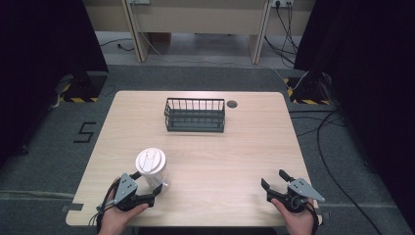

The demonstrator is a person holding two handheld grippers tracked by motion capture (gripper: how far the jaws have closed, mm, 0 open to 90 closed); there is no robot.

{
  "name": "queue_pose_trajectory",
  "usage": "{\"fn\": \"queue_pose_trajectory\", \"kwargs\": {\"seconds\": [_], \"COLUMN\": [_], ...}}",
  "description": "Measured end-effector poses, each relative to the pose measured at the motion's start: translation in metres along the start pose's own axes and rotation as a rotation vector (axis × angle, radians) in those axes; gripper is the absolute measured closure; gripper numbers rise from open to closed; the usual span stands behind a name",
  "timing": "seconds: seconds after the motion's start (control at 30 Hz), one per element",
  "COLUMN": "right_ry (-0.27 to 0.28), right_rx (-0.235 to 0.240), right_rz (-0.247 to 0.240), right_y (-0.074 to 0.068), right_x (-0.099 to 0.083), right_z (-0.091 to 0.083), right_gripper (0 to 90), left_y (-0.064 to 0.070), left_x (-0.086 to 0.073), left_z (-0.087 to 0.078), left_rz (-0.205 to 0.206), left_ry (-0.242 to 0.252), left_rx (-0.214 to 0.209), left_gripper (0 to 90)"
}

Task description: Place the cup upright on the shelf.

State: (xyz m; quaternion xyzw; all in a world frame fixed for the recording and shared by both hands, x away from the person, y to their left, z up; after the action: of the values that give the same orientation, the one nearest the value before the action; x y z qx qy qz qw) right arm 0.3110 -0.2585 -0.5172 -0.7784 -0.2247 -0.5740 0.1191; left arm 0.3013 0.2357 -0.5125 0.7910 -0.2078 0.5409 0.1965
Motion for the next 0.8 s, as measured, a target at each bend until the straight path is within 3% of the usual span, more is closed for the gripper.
{"fn": "queue_pose_trajectory", "kwargs": {"seconds": [0.23, 0.43, 0.8], "right_ry": [0.000, -0.001, -0.002], "right_rx": [0.001, 0.003, 0.007], "right_rz": [-0.003, -0.001, -0.001], "right_y": [0.000, 0.000, 0.000], "right_x": [0.000, 0.000, 0.000], "right_z": [0.000, 0.000, 0.000], "right_gripper": [21.5, 21.6, 21.8], "left_y": [0.001, 0.002, 0.001], "left_x": [0.005, 0.007, 0.003], "left_z": [0.011, 0.018, 0.019], "left_rz": [0.031, 0.034, 0.010], "left_ry": [0.008, 0.008, 0.038], "left_rx": [-0.006, -0.009, -0.014], "left_gripper": [14.5, 14.3, 16.8]}}
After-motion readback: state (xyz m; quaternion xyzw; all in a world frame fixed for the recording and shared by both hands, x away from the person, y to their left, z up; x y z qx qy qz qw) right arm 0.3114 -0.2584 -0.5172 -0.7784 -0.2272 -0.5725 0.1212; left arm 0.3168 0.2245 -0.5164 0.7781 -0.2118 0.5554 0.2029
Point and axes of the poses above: each handheld gripper's, and its own axes: z roughly forward along the jaws, x roughly out of its top, y roughly to its right, the point moved 1 cm from there along z, roughly forward along the jaws, and after that the axes turned 7 degrees about -z, right-handed, at the moved point
